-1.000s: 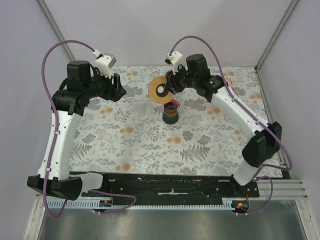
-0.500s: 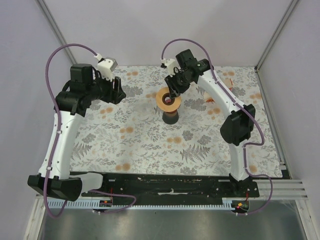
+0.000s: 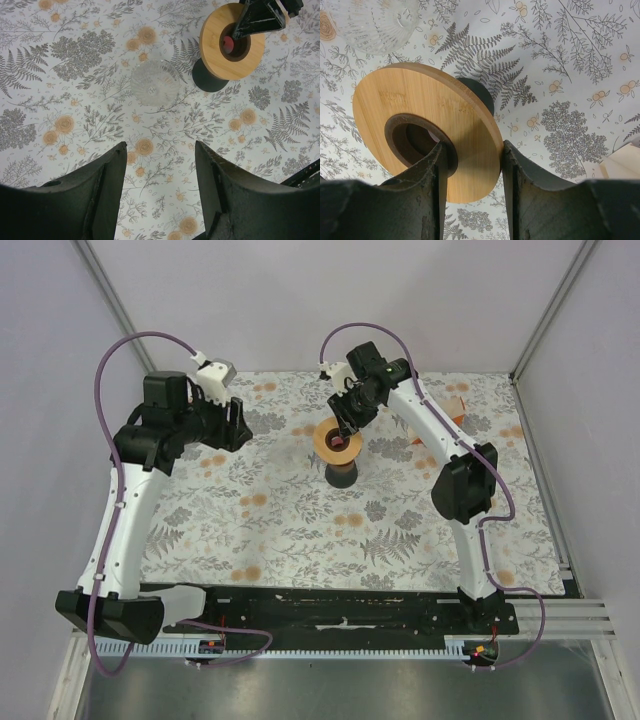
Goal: Place the coffee filter in the dripper
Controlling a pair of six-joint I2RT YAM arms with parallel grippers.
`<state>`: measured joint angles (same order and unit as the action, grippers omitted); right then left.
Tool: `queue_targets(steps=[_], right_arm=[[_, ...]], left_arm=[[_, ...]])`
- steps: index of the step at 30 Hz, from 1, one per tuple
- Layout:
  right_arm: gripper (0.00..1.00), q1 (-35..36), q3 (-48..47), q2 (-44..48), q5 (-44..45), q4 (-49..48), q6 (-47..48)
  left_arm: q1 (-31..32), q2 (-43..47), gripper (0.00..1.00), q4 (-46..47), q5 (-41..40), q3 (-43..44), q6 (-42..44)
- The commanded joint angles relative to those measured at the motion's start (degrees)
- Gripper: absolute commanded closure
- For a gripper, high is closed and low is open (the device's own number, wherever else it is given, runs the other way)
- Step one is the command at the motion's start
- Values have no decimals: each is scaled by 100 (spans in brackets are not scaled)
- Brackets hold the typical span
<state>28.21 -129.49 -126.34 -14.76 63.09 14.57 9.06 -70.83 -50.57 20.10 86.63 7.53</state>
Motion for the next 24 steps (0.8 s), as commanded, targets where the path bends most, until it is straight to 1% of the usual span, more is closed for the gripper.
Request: queue_targets(steps=[1,2,4,7,10,13,17,24], right_arm=[[81,-34,-278,-57,254,-25,29],[79,-26,-270,-57,263,-16,37],[70,-26,-217,-40,299,-16,37],[62,-26,-173,31,255,-25,55],[47,-34,-173,57,255,-25,81],[39,-34,-147,66,229,-16,108],[32,-26,-164,48,193,-7,116],[30,-34,-182,268,114,-16,81]], left_arm=[[-27,157,37,179,188,-76,179],[-27,148,37,179,205,-85,187],[-27,157,37,170,205,-129,196],[-27,139,37,187,231,-181,214],[-27,122,37,249,249,-269,188],[-18,69,37,310,293,-348,170],[-27,-27,37,381,337,-401,170],[-10,-413,37,881,302,-911,12]])
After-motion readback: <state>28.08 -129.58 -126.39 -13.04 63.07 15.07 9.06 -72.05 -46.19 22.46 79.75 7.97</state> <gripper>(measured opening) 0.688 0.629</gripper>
